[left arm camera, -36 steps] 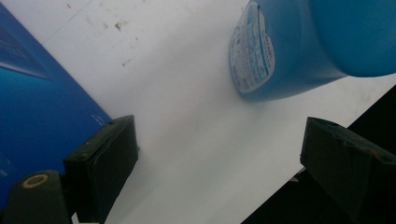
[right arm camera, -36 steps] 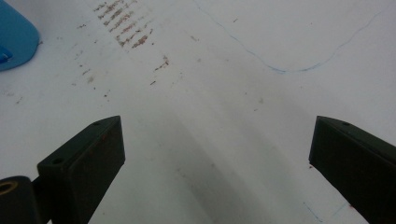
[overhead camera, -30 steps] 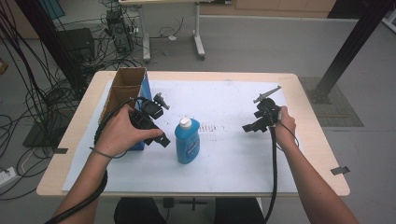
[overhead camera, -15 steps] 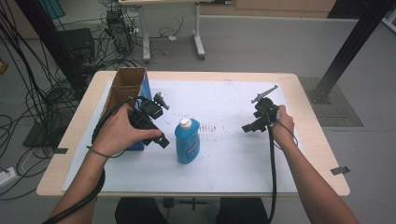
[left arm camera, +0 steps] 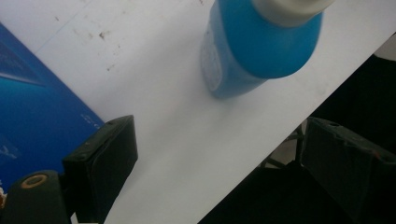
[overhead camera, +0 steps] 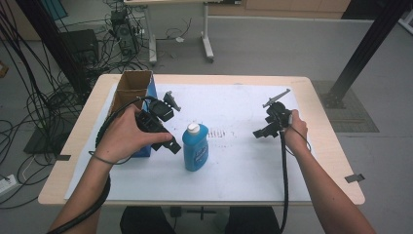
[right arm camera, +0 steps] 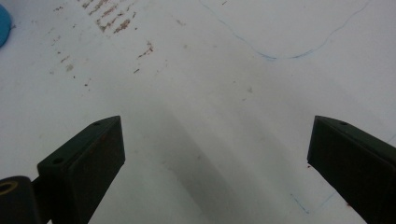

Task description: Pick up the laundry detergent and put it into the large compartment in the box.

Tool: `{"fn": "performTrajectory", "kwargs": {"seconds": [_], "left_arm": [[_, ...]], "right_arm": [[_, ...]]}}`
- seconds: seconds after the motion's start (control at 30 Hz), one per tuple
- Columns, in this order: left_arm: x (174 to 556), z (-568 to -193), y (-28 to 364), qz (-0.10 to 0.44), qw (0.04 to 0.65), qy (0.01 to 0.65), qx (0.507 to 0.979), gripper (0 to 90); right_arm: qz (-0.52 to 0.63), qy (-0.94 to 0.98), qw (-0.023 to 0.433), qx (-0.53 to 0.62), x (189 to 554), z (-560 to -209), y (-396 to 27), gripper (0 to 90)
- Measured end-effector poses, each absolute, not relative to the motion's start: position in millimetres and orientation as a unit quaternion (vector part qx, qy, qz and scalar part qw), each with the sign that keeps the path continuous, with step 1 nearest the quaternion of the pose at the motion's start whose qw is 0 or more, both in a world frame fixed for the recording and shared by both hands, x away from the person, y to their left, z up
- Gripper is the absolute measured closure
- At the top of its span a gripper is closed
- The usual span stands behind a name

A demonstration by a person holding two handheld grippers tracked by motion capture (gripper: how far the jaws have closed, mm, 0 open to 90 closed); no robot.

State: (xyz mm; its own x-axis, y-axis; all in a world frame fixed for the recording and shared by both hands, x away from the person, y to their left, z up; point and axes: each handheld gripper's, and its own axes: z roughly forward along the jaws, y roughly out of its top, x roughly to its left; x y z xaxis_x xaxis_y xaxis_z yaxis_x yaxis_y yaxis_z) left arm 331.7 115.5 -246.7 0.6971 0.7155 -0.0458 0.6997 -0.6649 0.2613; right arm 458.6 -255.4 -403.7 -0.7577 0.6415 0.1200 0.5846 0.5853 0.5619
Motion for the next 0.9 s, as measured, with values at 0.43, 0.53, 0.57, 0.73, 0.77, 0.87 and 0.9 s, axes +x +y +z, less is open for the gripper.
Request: {"fn": "performTrajectory", "kwargs": {"seconds": [0.43,0.53,0.57,0.73,0.77,0.87,0.9], "left_arm": [[327.5,-234.9,93.2,0.025,0.148,0.374,0.915,10.8],[327.3,-233.4,87.3,0.024,0.151,0.372,0.916,10.2],[327.3,-232.9,85.3,0.023,0.153,0.373,0.915,10.2],[328.9,-230.8,73.8,0.025,0.158,0.366,0.917,10.1],[329.4,-230.9,71.3,0.025,0.16,0.366,0.917,10.1],[330.4,-231.3,68.0,0.025,0.162,0.363,0.917,10.0],[331.4,-231.7,65.7,0.025,0.164,0.362,0.917,10.0]], "right_arm": [[0.297,0.889,0.043,0.347,459.8,-405.8,-254.9,3.8],[0.295,0.889,0.042,0.347,459.8,-405.8,-254.2,3.8],[0.295,0.889,0.042,0.347,459.8,-405.8,-254.2,3.8],[0.297,0.889,0.042,0.346,460.1,-406.2,-253.8,3.8],[0.297,0.889,0.041,0.347,459.9,-406.2,-253.8,3.7],[0.299,0.888,0.04,0.348,460.2,-407.1,-254.4,3.7],[0.299,0.888,0.04,0.348,460.2,-407.1,-254.4,3.7]]}}
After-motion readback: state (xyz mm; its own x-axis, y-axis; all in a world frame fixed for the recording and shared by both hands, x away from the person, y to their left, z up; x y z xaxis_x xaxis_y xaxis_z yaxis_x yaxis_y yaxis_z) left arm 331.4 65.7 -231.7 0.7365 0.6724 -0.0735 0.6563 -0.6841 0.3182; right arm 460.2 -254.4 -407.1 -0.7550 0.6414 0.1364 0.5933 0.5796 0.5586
